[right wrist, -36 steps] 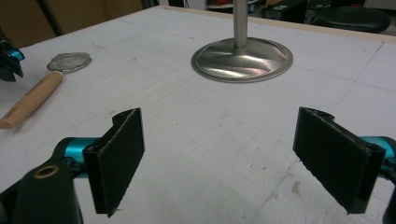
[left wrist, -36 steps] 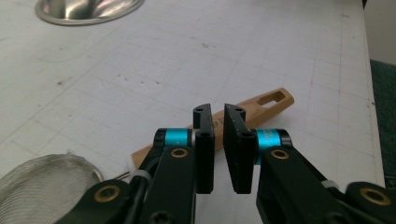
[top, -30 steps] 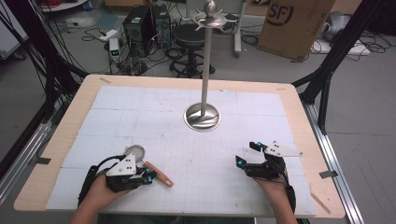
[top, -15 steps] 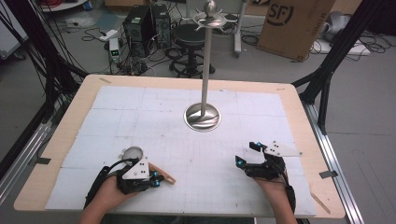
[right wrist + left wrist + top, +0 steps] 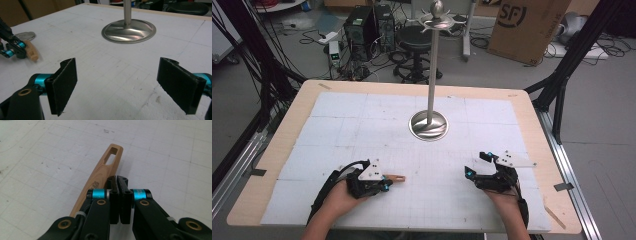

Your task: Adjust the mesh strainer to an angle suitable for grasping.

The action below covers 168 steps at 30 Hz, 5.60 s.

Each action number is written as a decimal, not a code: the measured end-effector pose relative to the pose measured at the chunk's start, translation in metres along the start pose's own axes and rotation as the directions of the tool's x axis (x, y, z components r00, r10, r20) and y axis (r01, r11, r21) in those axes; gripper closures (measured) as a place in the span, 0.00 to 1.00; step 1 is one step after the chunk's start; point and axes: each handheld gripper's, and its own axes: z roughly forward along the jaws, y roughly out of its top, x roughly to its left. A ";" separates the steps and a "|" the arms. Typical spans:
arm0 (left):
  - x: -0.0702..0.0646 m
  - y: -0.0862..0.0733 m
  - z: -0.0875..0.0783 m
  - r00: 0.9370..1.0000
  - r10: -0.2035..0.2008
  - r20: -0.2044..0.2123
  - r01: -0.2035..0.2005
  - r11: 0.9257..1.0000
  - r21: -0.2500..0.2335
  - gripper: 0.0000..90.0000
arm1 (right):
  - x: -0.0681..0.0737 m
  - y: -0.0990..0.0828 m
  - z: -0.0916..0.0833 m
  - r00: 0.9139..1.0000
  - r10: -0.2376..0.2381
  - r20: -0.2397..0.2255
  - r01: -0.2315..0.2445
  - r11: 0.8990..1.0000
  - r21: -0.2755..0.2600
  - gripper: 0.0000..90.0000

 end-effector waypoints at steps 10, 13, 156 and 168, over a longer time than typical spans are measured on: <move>0.009 0.013 0.006 0.998 -0.048 -0.032 0.049 0.998 0.028 0.99 | 0.000 0.000 0.000 1.000 0.001 0.001 -0.001 1.000 0.002 0.17; 0.013 0.016 0.006 0.998 -0.056 -0.037 0.057 0.998 0.030 0.99 | 0.000 0.000 0.000 1.000 -0.005 0.004 0.005 1.000 -0.004 0.17; 0.034 -0.012 -0.031 0.985 -0.167 -0.053 0.174 0.960 0.217 0.76 | -0.002 -0.003 0.001 1.000 -0.005 0.005 0.005 1.000 0.023 0.17; 0.033 -0.012 -0.035 0.986 -0.164 -0.037 0.168 0.967 0.192 0.76 | -0.001 -0.004 0.003 1.000 -0.008 0.002 0.008 0.999 0.031 0.17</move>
